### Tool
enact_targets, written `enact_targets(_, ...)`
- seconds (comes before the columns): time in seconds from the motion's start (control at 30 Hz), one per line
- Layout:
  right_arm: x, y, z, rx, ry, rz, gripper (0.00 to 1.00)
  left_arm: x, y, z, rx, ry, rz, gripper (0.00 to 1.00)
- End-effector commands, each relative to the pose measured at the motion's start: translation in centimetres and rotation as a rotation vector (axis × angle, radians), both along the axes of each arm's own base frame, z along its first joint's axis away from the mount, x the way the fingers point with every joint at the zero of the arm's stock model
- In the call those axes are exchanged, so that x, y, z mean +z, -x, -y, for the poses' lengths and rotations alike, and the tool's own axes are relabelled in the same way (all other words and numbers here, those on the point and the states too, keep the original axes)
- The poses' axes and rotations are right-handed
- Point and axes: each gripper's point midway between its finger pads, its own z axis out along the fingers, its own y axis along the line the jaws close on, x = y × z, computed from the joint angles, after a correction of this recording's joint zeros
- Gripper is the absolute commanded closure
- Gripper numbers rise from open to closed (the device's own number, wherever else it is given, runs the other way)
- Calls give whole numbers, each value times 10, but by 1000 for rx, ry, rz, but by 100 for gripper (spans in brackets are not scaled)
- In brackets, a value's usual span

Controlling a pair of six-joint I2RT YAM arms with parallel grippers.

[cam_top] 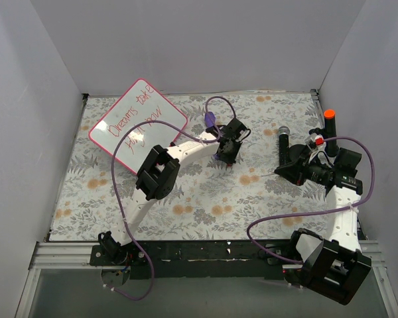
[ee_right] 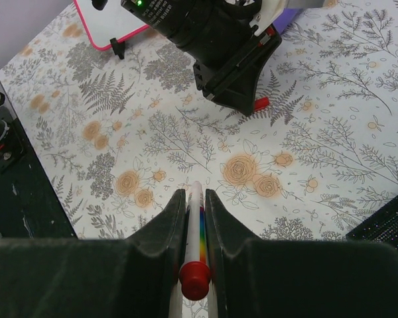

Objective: Write a sentence on the whiteboard
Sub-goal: Close the whiteboard marker at the center of the board.

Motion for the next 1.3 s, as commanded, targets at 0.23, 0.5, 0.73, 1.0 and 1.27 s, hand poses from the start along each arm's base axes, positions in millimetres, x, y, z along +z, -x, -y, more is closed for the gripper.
enact_targets(0.23,9,1,-12,96,-29,-22,99,51,32,-6,-154,235,135,100)
enact_targets(0.5,-8,2,-46,248,-1,-116,99,46,87,-19,-325,320,249,100)
enact_targets(0.73,-11,-1,-71,395,-55,-203,99,81,122,-30,-387,485,475,100)
enact_targets(1.0,-16,5,-86,476,-94,-178,99,96,149,-41,-391,671,595,100)
enact_targets(1.27,-20,11,-99,520,-95,-146,99,90,156,-32,-411,714,589,100)
